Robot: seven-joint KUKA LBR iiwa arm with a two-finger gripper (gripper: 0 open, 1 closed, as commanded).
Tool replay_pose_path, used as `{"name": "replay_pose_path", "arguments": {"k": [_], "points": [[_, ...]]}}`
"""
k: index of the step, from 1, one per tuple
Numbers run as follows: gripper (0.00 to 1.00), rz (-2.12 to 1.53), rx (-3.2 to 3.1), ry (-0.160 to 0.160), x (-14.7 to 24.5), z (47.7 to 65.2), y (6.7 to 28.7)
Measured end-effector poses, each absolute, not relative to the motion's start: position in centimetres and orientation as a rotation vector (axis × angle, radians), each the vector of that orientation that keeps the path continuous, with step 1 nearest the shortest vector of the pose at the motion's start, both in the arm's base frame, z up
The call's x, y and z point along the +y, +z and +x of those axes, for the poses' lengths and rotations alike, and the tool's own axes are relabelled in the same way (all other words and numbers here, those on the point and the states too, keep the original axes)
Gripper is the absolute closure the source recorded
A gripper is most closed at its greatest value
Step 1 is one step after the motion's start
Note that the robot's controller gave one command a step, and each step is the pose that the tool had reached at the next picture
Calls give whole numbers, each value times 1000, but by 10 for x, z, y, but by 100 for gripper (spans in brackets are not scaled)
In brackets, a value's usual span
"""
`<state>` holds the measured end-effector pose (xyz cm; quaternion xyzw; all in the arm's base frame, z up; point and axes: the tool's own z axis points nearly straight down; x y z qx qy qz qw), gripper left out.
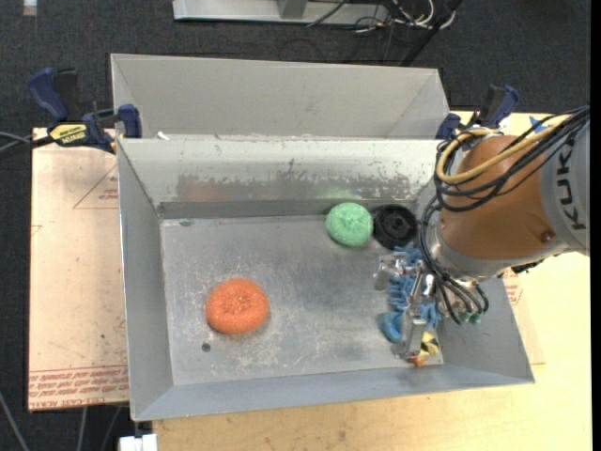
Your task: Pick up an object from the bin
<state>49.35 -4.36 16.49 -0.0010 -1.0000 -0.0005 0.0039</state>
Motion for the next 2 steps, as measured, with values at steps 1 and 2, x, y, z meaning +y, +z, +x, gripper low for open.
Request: {"name": "replay_pose_path", "arguments": {"k": [1,2], "points": [[0,-1,-3142,-1,-43,495,169],[0,119,-3145,-4,-62,495,151]]}}
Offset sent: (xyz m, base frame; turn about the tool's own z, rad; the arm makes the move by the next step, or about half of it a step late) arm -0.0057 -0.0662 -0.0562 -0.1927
